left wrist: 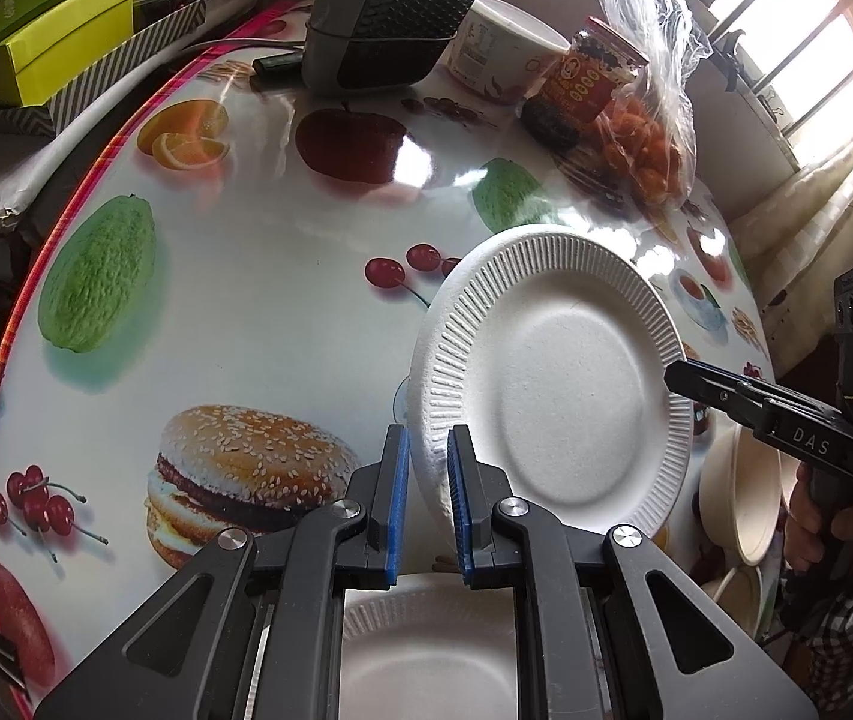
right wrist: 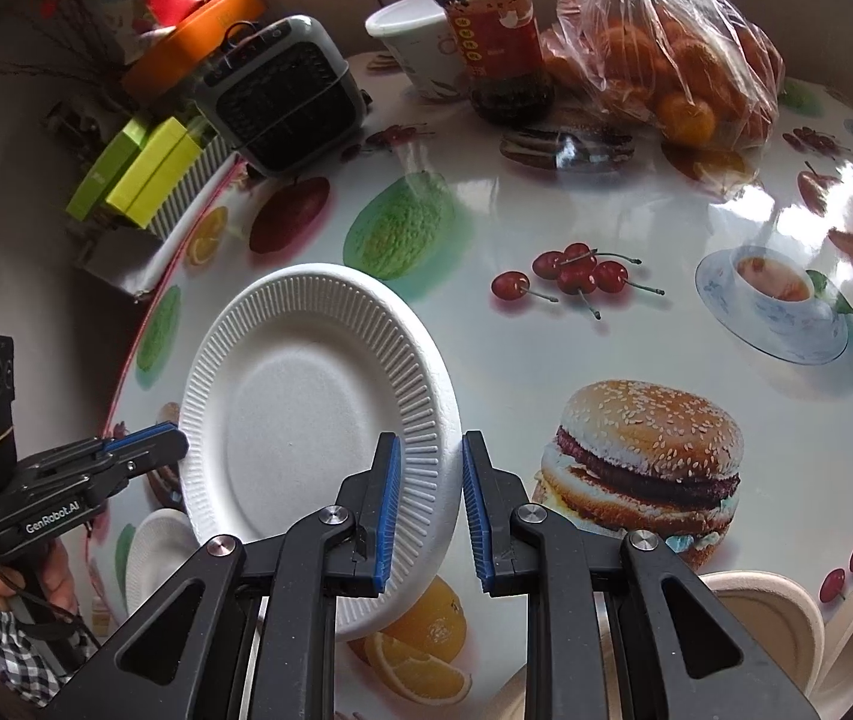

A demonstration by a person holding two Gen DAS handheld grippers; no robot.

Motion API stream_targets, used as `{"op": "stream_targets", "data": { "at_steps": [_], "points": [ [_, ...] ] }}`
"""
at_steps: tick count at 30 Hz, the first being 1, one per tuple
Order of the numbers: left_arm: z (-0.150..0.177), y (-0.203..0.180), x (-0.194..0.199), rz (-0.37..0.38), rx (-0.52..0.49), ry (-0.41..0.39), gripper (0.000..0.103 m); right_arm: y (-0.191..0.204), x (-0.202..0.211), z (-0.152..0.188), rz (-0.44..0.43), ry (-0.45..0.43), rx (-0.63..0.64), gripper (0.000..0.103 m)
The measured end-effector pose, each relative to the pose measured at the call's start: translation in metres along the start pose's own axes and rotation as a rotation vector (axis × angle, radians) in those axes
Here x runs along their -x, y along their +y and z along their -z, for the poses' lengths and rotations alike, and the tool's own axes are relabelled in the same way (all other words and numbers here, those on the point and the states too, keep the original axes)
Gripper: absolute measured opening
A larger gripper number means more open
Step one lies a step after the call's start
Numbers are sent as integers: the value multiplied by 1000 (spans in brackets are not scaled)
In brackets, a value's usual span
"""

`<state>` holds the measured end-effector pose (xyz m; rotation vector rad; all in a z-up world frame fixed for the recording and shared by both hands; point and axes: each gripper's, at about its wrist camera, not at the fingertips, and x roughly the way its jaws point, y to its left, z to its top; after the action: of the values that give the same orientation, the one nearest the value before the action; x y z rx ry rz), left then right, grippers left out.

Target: Organize plates and bowls

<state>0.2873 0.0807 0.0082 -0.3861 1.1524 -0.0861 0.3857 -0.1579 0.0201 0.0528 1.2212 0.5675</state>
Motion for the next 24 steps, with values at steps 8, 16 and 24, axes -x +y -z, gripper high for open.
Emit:
{"op": "stream_targets", "data": {
  "at_steps": [8,16,24],
  "points": [
    [6,-2,19,-4,-13,-31,14,13,14,6,-1,-21,13,20],
    [17,4,38,-7,-9,-55,14,30,23,16,-3,-26,35,20],
    [32,13,54,-16,4,-71,14,49,31,31,-19,-31,59,20]
  ]
}}
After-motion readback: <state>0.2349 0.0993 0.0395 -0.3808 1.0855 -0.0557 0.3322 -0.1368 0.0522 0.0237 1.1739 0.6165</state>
